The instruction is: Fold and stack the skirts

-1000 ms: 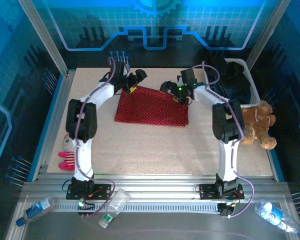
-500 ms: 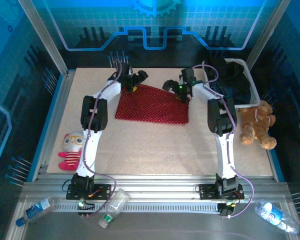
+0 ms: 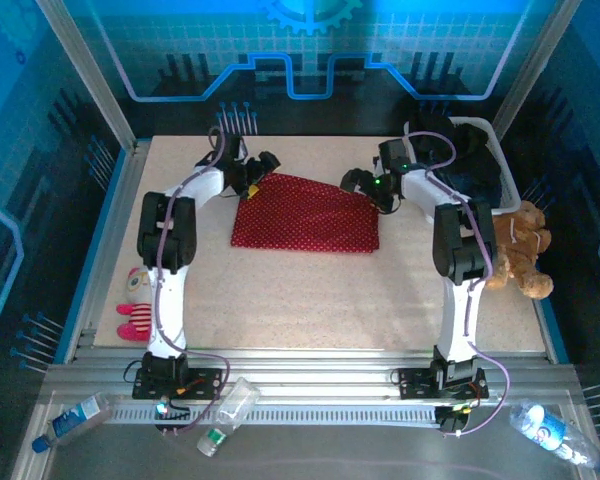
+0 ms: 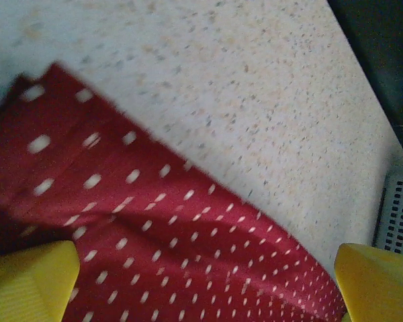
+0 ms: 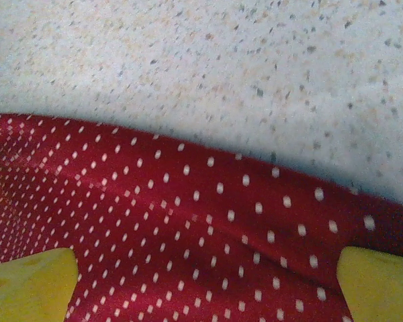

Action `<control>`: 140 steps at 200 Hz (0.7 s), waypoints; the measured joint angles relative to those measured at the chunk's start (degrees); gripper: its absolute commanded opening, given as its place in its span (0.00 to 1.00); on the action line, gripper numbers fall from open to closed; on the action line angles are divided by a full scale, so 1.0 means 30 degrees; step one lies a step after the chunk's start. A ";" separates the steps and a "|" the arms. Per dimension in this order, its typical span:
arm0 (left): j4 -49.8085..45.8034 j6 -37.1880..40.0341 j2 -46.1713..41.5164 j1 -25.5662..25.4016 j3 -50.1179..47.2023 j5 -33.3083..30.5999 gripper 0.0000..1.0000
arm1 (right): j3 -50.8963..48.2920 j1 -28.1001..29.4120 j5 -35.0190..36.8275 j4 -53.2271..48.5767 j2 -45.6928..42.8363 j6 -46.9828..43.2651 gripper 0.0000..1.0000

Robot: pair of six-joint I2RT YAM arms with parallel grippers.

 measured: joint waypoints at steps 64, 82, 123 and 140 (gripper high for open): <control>0.4240 -0.4138 -0.4860 -0.4568 -0.6339 0.1304 0.99 | -0.4962 0.0882 -0.2914 0.2608 -0.2885 0.2208 1.00; 0.4648 -0.4903 -0.4699 -0.5268 -0.7308 0.1246 0.99 | -0.5384 0.0874 -0.3308 0.2943 -0.2703 0.2681 1.00; 0.4138 -0.4845 -0.4459 -0.5289 -0.8867 -0.0583 0.99 | -0.5646 0.0787 -0.3300 0.3147 -0.2208 0.2892 1.00; 0.3512 -0.4058 -0.4481 -0.5231 -0.8612 -0.1064 0.99 | -0.5661 0.0590 -0.3279 0.2965 -0.2259 0.2732 1.00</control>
